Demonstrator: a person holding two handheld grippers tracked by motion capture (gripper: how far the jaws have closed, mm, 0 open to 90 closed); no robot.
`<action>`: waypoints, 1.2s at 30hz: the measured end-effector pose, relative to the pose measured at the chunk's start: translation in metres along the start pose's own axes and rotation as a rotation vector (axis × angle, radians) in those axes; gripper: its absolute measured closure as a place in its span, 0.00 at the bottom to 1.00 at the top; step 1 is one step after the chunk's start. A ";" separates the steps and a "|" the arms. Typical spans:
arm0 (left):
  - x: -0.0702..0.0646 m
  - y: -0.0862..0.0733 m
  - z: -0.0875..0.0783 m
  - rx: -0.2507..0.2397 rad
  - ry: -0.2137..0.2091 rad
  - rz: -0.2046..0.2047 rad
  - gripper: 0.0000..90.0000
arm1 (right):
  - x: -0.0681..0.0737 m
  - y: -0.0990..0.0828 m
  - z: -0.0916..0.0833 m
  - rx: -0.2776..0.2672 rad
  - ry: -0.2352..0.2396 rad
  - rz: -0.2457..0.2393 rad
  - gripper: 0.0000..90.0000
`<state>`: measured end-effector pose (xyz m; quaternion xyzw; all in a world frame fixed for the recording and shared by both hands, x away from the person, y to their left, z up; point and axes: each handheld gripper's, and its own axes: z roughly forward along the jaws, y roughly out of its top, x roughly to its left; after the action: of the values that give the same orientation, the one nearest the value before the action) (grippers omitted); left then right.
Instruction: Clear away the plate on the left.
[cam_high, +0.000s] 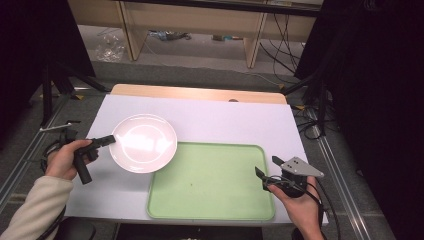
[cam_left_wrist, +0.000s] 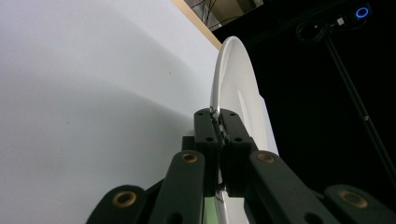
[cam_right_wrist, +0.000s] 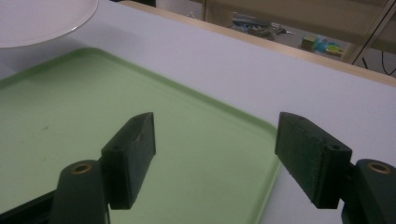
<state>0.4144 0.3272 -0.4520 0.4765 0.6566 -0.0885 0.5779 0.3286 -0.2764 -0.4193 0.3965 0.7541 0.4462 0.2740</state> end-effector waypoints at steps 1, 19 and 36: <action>0.000 0.000 0.001 -0.001 -0.010 0.004 0.96 | 0.000 0.000 0.000 0.000 0.000 0.000 0.33; -0.006 -0.004 0.010 0.027 -0.007 0.007 0.96 | 0.000 0.000 0.000 -0.001 0.001 -0.002 0.33; -0.012 -0.008 0.019 0.046 -0.003 -0.004 0.96 | 0.000 0.000 0.000 -0.002 0.002 -0.002 0.33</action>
<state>0.4197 0.3037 -0.4513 0.4883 0.6545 -0.1052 0.5675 0.3285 -0.2762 -0.4190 0.3951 0.7542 0.4470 0.2742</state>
